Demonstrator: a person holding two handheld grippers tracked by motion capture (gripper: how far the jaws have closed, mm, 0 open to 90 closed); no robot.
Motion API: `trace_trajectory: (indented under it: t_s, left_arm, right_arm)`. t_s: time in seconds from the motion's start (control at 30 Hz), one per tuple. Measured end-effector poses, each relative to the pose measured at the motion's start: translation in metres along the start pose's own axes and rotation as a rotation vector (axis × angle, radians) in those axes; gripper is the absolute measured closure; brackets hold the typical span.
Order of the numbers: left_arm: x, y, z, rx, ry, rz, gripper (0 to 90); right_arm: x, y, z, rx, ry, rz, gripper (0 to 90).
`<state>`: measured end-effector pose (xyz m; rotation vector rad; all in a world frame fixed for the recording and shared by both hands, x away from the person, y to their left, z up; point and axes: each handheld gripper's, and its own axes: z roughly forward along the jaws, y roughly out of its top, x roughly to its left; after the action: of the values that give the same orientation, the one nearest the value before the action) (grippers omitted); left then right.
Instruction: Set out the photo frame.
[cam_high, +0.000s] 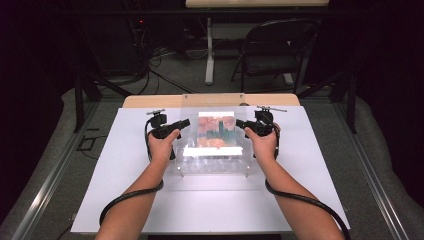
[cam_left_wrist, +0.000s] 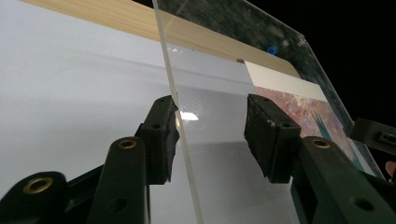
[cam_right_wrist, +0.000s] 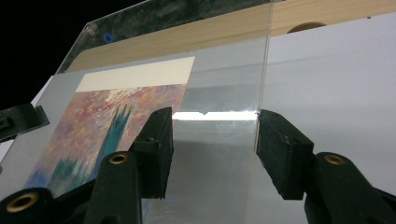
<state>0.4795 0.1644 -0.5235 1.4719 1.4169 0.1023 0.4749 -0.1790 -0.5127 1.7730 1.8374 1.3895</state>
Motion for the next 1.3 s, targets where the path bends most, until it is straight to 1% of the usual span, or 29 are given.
trace_trajectory:
  t_s: [0.1, 0.2, 0.33, 0.4, 0.53, 0.6, 0.73, 0.9, 0.93, 1.1, 1.17, 1.3]
  left_arm:
    - [0.0, 0.001, -0.004, 0.004, -0.01, 0.003, 55.3]
    - [-0.003, 0.003, -0.007, 0.0, -0.016, 0.008, 56.2]
    - [-0.005, 0.004, -0.011, -0.006, -0.017, 0.028, 56.2]
    - [-0.006, 0.004, -0.013, -0.006, -0.018, 0.031, 56.3]
    - [-0.011, 0.004, -0.019, -0.021, -0.024, 0.052, 56.7]
    - [-0.013, 0.004, -0.023, -0.026, -0.027, 0.064, 56.8]
    - [-0.016, 0.004, -0.029, -0.04, -0.037, 0.073, 57.9]
    - [-0.018, 0.004, -0.036, -0.045, -0.052, 0.09, 59.0]
    - [-0.019, 0.004, -0.039, -0.045, -0.053, 0.099, 59.3]
    - [-0.022, 0.004, -0.045, -0.047, -0.06, 0.12, 59.9]
    - [-0.023, 0.004, -0.047, -0.049, -0.062, 0.122, 60.2]
    - [-0.026, 0.004, -0.05, -0.054, -0.059, 0.135, 60.3]
  right_arm:
    - [0.001, 0.001, -0.004, 0.0, 0.008, -0.006, 48.3]
    - [0.002, 0.003, -0.007, -0.001, 0.011, -0.028, 48.5]
    - [0.004, 0.005, -0.012, 0.0, 0.015, -0.04, 49.4]
    - [0.005, 0.005, -0.015, -0.008, 0.02, -0.044, 50.2]
    - [0.008, 0.004, -0.021, -0.025, 0.024, -0.058, 50.5]
    - [0.01, 0.004, -0.024, -0.038, 0.024, -0.069, 50.5]
    - [0.013, 0.003, -0.031, -0.049, 0.027, -0.094, 50.6]
    - [0.016, 0.003, -0.039, -0.064, 0.033, -0.114, 51.9]
    - [0.017, 0.003, -0.041, -0.067, 0.036, -0.116, 52.1]
    - [0.019, 0.002, -0.048, -0.075, 0.044, -0.137, 53.0]
    - [0.02, 0.003, -0.051, -0.072, 0.046, -0.145, 53.5]
    - [0.022, 0.003, -0.054, -0.073, 0.046, -0.159, 53.7]
